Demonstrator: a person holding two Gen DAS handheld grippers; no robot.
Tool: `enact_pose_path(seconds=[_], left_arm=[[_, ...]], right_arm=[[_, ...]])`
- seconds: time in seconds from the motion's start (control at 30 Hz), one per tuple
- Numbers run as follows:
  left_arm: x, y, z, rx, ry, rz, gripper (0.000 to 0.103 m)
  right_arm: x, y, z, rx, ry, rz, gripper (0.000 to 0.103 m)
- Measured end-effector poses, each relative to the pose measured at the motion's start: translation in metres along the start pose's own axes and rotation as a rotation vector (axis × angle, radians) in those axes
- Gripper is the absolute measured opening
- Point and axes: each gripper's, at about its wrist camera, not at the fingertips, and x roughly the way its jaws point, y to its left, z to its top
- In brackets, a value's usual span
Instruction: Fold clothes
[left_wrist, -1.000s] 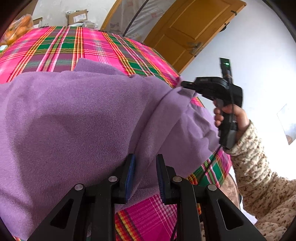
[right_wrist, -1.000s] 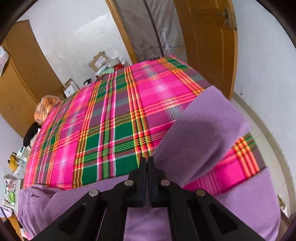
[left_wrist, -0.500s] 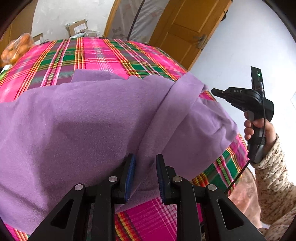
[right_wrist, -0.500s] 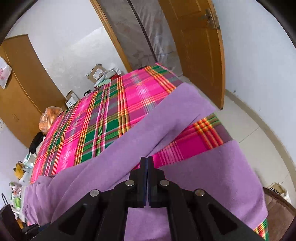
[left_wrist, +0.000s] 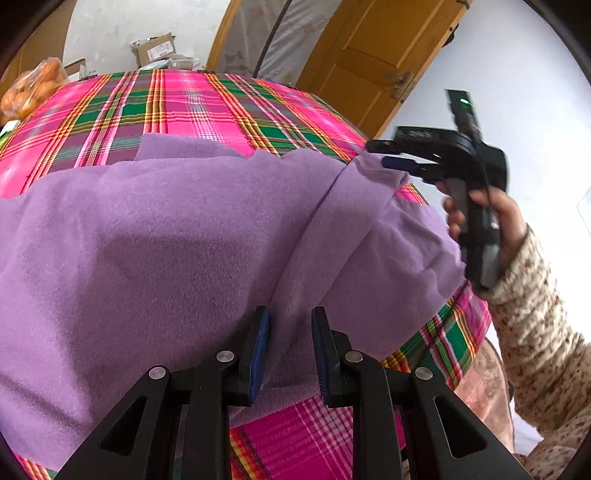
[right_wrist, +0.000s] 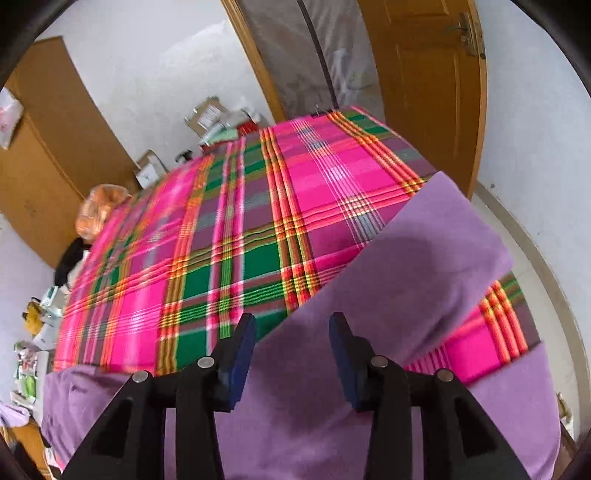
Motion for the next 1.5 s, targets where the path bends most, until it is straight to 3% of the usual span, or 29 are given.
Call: enact_pose_path(seconds=[0.27,0.33,0.37,0.8,1.03,1.3,1.5], left_arm=[[0.0,0.005,0.001,-0.007,-0.002,-0.024,0.022],[0.0,0.005,0.001,-0.005,-0.001,-0.023,0.022],[-0.001,0.004,0.001,-0.002,0.0,-0.021,0.022],[0.002,-0.005,0.001,0.016,0.002,0.042,0.023],[0.002,-0.009,0.003,0.018,0.008,0.076,0.023],[0.005,-0.023,0.0,0.073,0.026,0.085,0.023],[0.014,-0.037,0.0,0.158,0.026,0.151,0.023]], right_arm=[[0.033,0.002,0.01,0.014,0.055,-0.087,0.038],[0.032,-0.001,0.009,0.009,0.054,-0.12,0.008],[0.032,-0.003,0.009,0.005,0.054,-0.133,0.002],[-0.032,-0.042,-0.009,0.09,-0.076,-0.046,0.002],[-0.069,-0.073,-0.041,0.162,-0.134,-0.018,0.002],[-0.093,-0.104,-0.078,0.249,-0.173,0.012,0.002],[-0.096,-0.113,-0.099,0.271,-0.19,0.033,0.002]])
